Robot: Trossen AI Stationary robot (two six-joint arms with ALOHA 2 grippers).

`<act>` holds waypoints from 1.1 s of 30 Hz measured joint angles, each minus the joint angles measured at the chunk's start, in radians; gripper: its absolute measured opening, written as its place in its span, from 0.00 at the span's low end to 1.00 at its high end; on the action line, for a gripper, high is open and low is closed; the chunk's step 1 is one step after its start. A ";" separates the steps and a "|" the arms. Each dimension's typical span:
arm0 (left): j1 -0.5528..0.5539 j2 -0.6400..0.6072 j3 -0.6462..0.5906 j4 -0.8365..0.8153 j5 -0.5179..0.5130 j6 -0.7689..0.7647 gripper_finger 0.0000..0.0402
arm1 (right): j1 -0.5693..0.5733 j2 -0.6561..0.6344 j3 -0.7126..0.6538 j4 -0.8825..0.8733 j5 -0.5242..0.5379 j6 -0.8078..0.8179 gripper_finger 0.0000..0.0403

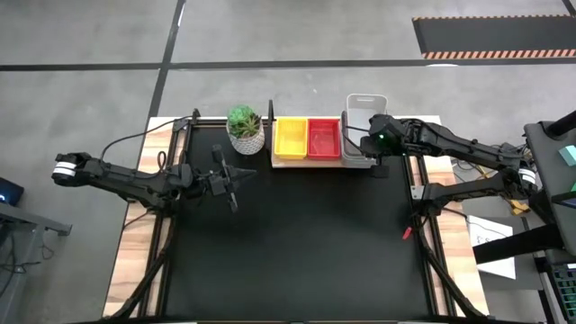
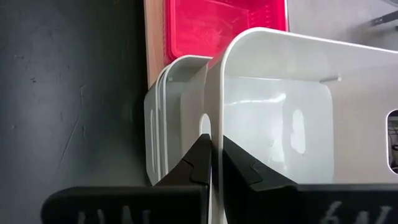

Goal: Stack baskets on shelf by color
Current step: Stack the gray bin on top of the gray bin on the shelf

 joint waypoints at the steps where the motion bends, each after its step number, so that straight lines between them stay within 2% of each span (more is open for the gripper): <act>1: 0.000 0.000 0.000 0.000 0.000 0.000 0.00 | 0.000 0.000 0.000 0.000 0.000 0.004 0.02; 12: 0.000 0.000 0.000 0.000 0.000 0.000 0.00 | 0.000 0.000 0.000 0.001 0.001 0.017 0.03; 21: 0.000 0.000 -0.001 0.000 0.000 0.000 0.00 | 0.001 0.000 0.000 0.004 0.029 0.043 0.23; 26: 0.000 0.000 -0.001 0.000 0.000 0.000 0.00 | 0.001 0.000 0.024 0.003 0.025 0.051 0.30; 29: 0.000 0.000 -0.001 0.000 0.000 0.001 0.00 | 0.001 0.000 0.059 -0.005 0.021 0.058 0.30; 33: 0.000 0.000 -0.001 0.000 0.000 0.000 0.00 | 0.001 0.000 0.102 -0.008 0.012 0.072 0.22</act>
